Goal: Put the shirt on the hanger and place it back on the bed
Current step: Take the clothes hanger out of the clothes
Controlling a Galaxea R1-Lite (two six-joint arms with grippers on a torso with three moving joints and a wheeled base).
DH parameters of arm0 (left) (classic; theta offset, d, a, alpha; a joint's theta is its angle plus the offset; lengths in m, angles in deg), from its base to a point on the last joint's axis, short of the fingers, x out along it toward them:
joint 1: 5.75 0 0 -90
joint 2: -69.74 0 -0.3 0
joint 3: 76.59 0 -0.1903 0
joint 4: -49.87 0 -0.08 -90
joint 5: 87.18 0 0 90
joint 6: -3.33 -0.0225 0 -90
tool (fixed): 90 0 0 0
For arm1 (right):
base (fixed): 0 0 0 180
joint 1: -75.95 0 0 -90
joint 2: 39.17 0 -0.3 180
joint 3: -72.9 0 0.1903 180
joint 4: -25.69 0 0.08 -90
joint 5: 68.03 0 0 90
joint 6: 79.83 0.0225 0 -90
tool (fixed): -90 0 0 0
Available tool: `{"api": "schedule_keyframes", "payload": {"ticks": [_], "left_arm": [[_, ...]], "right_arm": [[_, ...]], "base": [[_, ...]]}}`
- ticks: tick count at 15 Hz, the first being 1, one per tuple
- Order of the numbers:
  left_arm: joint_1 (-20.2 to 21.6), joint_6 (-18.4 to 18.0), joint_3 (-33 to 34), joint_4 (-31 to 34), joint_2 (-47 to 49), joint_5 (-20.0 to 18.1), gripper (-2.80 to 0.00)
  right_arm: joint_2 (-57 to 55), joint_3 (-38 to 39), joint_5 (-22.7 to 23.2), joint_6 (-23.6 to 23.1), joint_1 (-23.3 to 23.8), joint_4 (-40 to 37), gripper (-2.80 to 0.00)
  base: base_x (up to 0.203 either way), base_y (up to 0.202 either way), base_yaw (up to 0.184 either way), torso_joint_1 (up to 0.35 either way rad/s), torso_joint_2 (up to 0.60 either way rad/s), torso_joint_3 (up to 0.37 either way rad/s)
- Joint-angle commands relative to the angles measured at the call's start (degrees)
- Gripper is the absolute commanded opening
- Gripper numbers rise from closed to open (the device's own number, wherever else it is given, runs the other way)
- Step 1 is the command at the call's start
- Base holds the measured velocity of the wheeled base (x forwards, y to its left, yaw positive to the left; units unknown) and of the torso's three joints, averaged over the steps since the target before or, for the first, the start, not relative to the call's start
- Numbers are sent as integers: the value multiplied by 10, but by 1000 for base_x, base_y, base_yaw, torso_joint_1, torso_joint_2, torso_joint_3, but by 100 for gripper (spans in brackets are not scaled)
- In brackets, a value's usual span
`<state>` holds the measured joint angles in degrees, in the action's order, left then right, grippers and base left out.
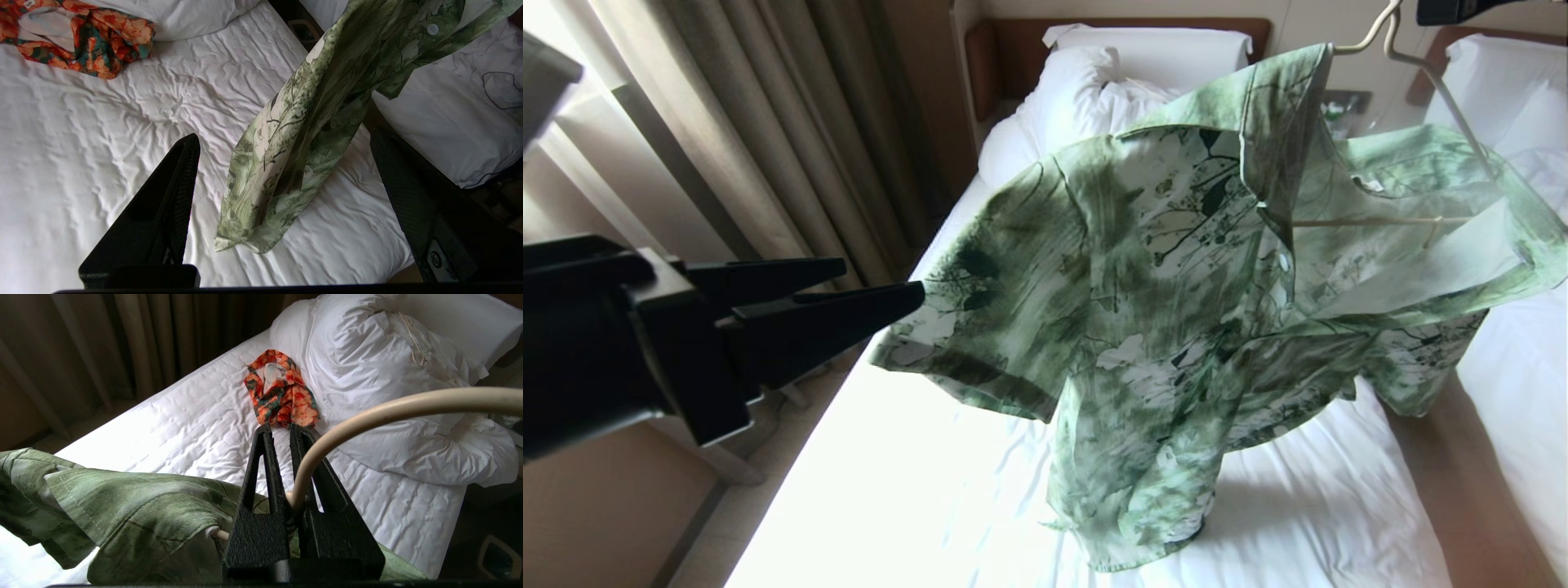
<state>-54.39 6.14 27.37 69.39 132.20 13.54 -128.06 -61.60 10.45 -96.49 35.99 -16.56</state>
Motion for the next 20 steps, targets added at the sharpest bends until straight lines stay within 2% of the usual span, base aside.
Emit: {"api": "schedule_keyframes", "payload": {"ticks": [1, 7, 8, 11, 13, 18, 20], "left_arm": [[-2, -6, 22, -38, 33, 2, 0], [-10, -12, 20, -49, 75, 2, 0], [-10, -29, 20, -54, 78, 2, -280], [-10, -44, 19, -115, 91, 15, -280], [-9, -45, 19, -126, 92, 25, -280], [-4, -41, 22, -124, 83, 28, -280], [2, -40, 14, -93, 77, 70, -280]], "right_arm": [[-1, -1, 0, -1, 0, -1, -280], [0, -3, 1, 0, 0, 0, -280], [2, -3, 1, 0, 0, 0, -280], [7, -3, 1, -1, 0, 0, -280], [8, -3, 2, -1, 0, 0, -280], [11, -4, 1, -1, 1, 0, -280], [11, -7, 1, -1, 3, 0, -280]], "base": [[0, 0, 0, 0, 0, 0], [0, 0, 0, 0, 0, 0], [0, 0, 0, 0, 0, 0], [0, 0, 0, 0, 0, 0], [0, 0, 0, 0, 0, 0], [0, 0, 0, 0, 0, 0], [0, 0, 0, 0, 0, 0]]}}
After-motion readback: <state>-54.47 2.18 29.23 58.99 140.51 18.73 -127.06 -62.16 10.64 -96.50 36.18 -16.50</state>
